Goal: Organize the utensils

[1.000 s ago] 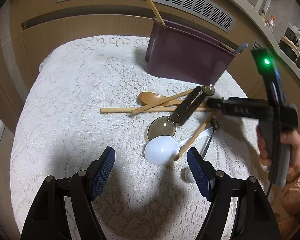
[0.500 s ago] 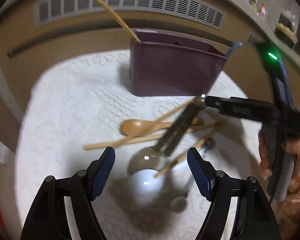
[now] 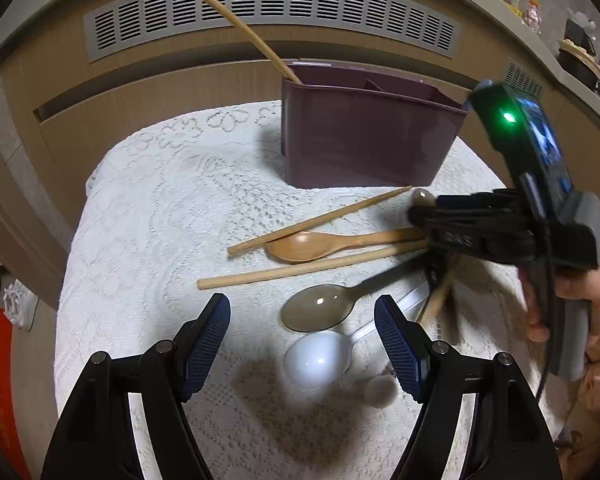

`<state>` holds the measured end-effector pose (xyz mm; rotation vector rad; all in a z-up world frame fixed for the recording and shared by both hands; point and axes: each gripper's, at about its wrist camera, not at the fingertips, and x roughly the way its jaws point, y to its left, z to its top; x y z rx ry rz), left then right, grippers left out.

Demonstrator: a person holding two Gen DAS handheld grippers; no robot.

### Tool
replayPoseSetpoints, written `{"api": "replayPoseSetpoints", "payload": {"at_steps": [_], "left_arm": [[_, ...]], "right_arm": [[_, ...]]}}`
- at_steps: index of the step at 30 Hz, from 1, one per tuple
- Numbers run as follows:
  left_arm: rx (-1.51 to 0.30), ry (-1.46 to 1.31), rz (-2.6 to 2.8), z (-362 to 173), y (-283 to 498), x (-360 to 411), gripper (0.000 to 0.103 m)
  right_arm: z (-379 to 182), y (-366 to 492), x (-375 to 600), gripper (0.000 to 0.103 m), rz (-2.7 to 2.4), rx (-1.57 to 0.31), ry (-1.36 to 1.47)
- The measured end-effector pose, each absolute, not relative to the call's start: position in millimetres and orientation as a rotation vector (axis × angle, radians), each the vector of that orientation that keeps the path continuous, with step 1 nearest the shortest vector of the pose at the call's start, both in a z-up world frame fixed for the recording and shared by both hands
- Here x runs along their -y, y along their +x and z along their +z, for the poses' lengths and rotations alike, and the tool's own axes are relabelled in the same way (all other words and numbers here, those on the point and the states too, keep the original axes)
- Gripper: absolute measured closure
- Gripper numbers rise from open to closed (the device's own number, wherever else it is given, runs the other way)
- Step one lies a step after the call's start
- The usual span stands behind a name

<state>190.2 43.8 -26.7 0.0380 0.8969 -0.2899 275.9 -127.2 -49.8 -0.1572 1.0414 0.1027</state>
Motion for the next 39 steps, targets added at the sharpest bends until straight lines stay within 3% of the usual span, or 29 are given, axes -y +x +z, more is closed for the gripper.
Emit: {"api": "replayPoseSetpoints", "payload": {"at_steps": [20,22,26,34,39], "left_arm": [[-0.952,0.102,-0.586,-25,195,10,0.029],[-0.976,0.137,-0.598,-27,200,17,0.035],[-1.040,0.164,-0.680,-32,206,39,0.057],[-1.090,0.321,-0.610,-48,227,85,0.059],[-1.114,0.342,-0.592,-49,229,92,0.069]], "right_arm": [[9,210,237,0.072,0.220,-0.912,0.041],[12,203,246,0.072,0.226,-0.903,0.057],[10,195,251,0.072,0.186,-0.879,0.011],[13,185,253,0.072,0.227,-0.872,0.031],[19,179,254,0.072,0.232,-0.855,0.033]]}}
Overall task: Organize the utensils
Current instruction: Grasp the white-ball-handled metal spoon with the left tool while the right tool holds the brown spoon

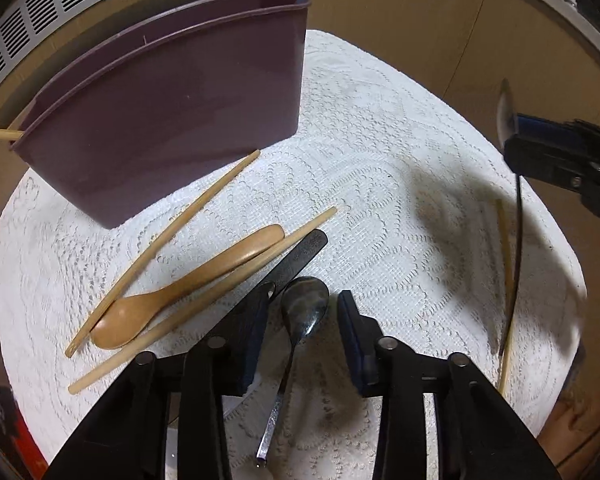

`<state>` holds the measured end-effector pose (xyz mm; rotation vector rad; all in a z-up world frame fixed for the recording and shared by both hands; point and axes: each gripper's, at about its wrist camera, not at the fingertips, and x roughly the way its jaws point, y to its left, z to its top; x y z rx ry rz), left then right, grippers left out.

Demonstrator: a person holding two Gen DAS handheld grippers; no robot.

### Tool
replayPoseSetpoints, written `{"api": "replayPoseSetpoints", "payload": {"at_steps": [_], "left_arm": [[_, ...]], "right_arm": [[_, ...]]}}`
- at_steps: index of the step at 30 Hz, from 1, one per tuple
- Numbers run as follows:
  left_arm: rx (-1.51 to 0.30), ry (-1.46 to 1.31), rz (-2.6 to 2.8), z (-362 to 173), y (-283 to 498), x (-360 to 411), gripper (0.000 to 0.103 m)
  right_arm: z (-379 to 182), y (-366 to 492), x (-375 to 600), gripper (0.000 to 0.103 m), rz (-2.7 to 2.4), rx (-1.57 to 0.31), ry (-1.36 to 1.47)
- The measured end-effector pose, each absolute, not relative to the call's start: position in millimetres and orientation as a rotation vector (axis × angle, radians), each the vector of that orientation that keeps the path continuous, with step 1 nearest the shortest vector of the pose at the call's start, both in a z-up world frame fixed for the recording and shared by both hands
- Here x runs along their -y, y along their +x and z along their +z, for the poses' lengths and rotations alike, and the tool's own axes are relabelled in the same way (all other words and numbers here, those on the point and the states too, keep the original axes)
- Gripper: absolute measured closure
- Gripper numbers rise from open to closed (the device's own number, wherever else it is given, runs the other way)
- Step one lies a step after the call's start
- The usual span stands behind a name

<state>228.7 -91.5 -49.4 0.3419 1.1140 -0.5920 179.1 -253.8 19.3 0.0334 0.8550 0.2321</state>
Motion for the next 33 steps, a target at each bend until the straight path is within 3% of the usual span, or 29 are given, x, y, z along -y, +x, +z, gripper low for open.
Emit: {"api": "replayPoseSetpoints", "payload": {"at_steps": [9,11,13,26,27,28,33], "left_arm": [[-1.178,0.338,-0.583,-57,231,97,0.071],[-1.152,0.336,-0.579,-57,232,98,0.078],[-1.134,0.293,-0.575,-56,233,94,0.078],[-0.652,-0.014,-0.489,40,125,19,0.079],[-0.631,-0.028,-0.482,46,121,14,0.085],[-0.614,-0.036,-0.472,53,120,10,0.100],[-0.530,-0.054,-0.453,82,113,-6,0.100]], "right_arm": [[22,173,240,0.072,0.242,-0.840,-0.017],[21,172,238,0.072,0.248,-0.840,-0.022],[23,168,236,0.072,0.255,-0.838,-0.026],[51,128,227,0.072,0.290,-0.773,-0.099],[55,124,225,0.072,0.291,-0.762,-0.107],[58,121,224,0.072,0.293,-0.753,-0.113],[84,108,218,0.072,0.293,-0.677,-0.136]]}}
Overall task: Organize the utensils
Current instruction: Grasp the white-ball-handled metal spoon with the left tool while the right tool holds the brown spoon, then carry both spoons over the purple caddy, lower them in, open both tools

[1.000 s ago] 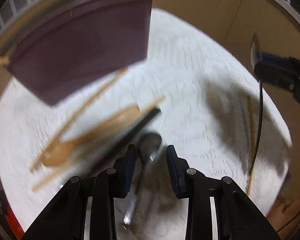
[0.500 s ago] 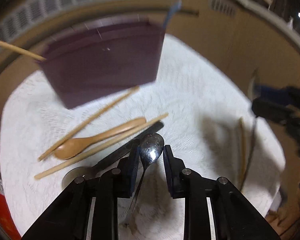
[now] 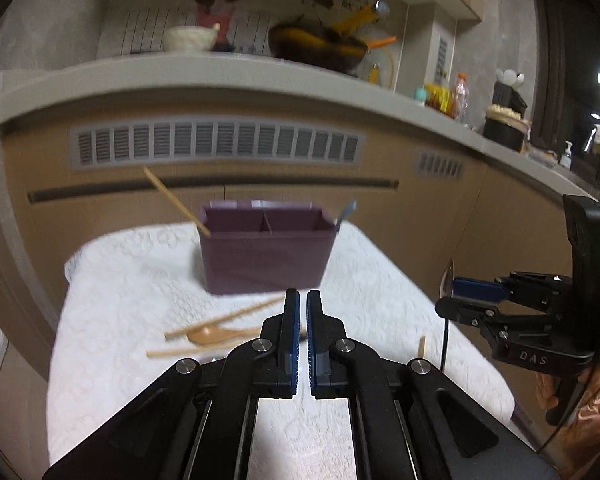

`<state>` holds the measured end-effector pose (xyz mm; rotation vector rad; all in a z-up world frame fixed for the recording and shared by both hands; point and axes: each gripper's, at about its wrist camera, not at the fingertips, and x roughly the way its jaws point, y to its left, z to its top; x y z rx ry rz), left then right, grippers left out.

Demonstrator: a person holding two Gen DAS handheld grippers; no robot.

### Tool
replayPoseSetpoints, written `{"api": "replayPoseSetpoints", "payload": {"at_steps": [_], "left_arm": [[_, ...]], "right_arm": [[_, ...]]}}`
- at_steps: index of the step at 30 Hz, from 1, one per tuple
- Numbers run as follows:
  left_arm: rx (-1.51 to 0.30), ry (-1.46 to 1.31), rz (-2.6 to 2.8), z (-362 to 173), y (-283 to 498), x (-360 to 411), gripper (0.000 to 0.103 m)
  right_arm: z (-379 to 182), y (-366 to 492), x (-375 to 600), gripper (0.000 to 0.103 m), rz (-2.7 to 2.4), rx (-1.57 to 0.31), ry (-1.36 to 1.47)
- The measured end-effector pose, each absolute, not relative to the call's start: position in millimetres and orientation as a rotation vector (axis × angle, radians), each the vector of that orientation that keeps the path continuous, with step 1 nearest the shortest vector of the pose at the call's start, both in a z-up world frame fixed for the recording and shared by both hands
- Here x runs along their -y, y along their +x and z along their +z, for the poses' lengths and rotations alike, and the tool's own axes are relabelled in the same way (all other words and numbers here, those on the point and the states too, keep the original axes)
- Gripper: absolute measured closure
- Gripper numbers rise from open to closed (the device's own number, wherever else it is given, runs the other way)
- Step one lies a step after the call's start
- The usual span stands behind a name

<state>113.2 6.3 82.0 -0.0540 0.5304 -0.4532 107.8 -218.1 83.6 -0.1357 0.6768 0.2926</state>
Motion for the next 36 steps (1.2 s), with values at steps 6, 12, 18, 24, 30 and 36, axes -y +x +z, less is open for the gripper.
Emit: {"api": "replayPoseSetpoints", "payload": {"at_steps": [6,12,18,24,30,36], "left_arm": [[-0.625,-0.073,-0.408,80,132,-19,0.096],[-0.896,-0.104,-0.437,16,180,-4,0.049],[-0.965,-0.011,-0.415,-17,240,42,0.046],[-0.980,0.126,-0.351,-38,274,80,0.046],[-1.011,0.131,-0.324,-56,289,82,0.066],[-0.952,0.115,-0.326,-52,272,70,0.081]], "right_arm": [[92,108,213,0.072,0.271,-0.656,-0.172],[70,120,219,0.072,0.266,-0.725,-0.146],[62,133,225,0.072,0.264,-0.735,-0.133],[56,145,227,0.072,0.271,-0.747,-0.123],[48,153,226,0.072,0.280,-0.772,-0.121],[46,153,223,0.072,0.276,-0.780,-0.129]]}}
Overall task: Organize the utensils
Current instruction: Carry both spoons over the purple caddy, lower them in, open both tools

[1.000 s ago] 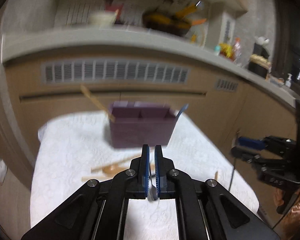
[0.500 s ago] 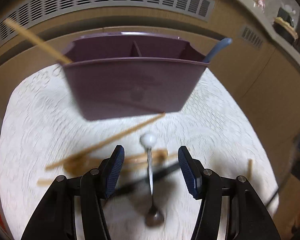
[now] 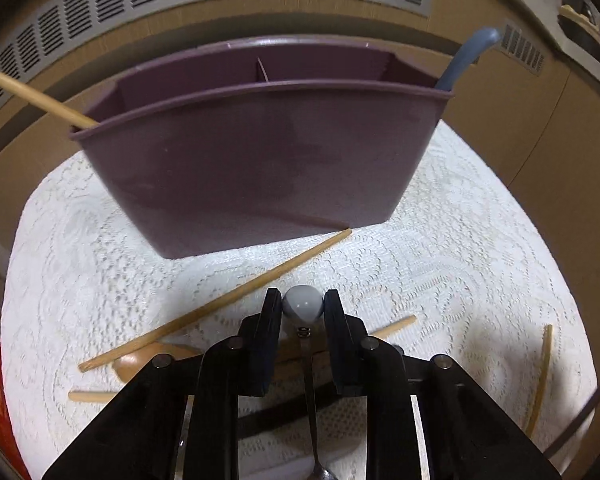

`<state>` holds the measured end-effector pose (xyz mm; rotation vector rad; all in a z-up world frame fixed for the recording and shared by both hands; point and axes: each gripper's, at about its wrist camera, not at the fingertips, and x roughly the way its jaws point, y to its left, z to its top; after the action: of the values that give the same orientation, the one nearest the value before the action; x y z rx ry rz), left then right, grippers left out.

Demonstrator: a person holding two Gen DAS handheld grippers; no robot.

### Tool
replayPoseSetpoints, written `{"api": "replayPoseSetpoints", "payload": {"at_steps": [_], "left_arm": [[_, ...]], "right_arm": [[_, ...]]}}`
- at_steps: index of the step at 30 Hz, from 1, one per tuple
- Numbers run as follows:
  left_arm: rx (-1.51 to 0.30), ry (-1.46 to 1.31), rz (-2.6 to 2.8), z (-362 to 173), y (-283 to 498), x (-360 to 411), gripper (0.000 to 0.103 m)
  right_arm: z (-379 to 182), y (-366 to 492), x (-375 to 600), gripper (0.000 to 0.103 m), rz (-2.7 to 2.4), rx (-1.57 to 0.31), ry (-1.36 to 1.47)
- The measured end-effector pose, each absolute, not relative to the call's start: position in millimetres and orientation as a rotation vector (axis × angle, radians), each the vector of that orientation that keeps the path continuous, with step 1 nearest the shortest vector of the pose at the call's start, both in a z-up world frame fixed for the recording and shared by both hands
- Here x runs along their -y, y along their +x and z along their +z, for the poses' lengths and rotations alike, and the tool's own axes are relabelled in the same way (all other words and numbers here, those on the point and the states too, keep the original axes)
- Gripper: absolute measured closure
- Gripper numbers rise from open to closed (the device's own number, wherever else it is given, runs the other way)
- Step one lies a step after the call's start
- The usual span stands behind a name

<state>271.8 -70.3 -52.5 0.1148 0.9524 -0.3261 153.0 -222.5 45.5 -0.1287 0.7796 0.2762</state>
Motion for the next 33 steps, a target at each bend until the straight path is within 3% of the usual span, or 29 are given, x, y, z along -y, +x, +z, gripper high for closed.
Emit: {"api": "replayPoseSetpoints", "payload": {"at_steps": [7,16,20,27,33], "left_arm": [[-0.837,0.082,-0.338,-22,230,53,0.081],[-0.568,0.019,-0.346,59,168,18,0.081],[-0.458,0.003,-0.387,119,165,2,0.081],[-0.237,0.013,-0.372,248,197,-9,0.081],[-0.197,-0.010,-0.344,274,241,-17,0.080]], "right_arm": [[47,148,215,0.072,0.282,-0.776,-0.147],[72,137,207,0.072,0.288,-0.695,-0.170],[121,141,208,0.072,0.272,-0.574,-0.189],[253,178,197,0.072,0.148,-0.254,-0.285],[267,233,192,0.072,0.108,-0.219,-0.253]]}}
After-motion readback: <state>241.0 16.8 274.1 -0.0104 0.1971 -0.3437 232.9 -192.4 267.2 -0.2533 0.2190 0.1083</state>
